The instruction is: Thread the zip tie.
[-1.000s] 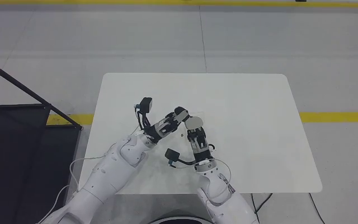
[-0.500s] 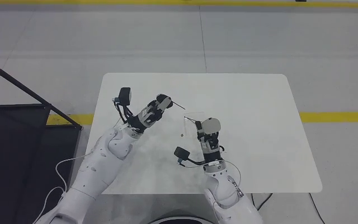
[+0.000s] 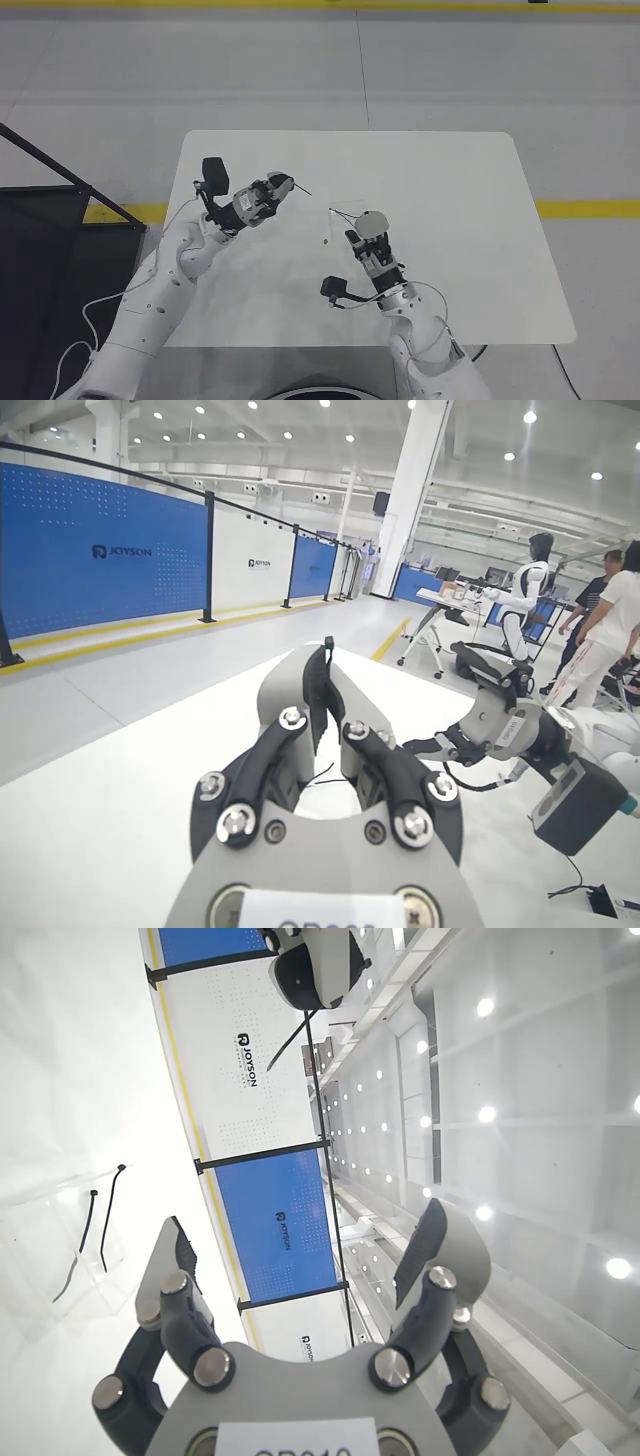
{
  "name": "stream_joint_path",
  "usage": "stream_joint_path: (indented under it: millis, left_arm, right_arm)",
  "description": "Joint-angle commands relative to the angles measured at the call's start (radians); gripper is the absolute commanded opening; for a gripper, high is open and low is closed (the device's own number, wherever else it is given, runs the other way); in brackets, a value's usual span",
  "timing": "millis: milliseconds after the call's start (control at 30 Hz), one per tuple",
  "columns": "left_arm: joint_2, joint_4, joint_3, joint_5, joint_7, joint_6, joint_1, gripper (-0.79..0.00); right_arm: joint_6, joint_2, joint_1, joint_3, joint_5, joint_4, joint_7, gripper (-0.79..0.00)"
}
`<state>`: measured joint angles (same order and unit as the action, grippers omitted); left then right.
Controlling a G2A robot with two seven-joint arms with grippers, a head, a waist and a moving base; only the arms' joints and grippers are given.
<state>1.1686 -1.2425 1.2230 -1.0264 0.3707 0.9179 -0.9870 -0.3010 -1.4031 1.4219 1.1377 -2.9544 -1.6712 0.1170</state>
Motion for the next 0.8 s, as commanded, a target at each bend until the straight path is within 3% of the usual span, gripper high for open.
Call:
stream_joint_path:
  millis: [0,67,167,400,600,767]
  left_arm:
    - [0.000,0.000,0.000,0.000,0.000,0.000,0.000,-0.785]
    - [0.001,-0.027,-0.004,0.006,-0.013,-0.015,-0.007,-0.785]
    - [-0.001,-0.059,0.003,-0.012,-0.044,-0.043,-0.009,-0.785]
    - [-0.012,-0.087,0.044,-0.067,-0.053,-0.057,-0.034,-0.785]
    - [-0.016,-0.089,0.072,-0.092,-0.038,-0.112,-0.039,-0.785]
    - [-0.022,-0.090,0.093,-0.136,-0.022,-0.121,-0.051,-0.785]
  right_arm:
    - [0.001,0.000,0.000,0.000,0.000,0.000,0.000,0.000]
    - [0.038,0.001,-0.003,-0.005,0.009,-0.015,0.019,0.000]
    - [0.177,0.004,-0.008,0.008,0.082,-0.074,0.054,0.000]
    - [0.692,0.017,-0.061,0.082,0.290,-0.208,0.098,0.000]
    - [1.023,0.005,-0.227,0.022,0.441,-0.123,0.066,0.000]
    - [1.037,0.005,-0.236,0.022,0.444,-0.115,0.060,0.000]
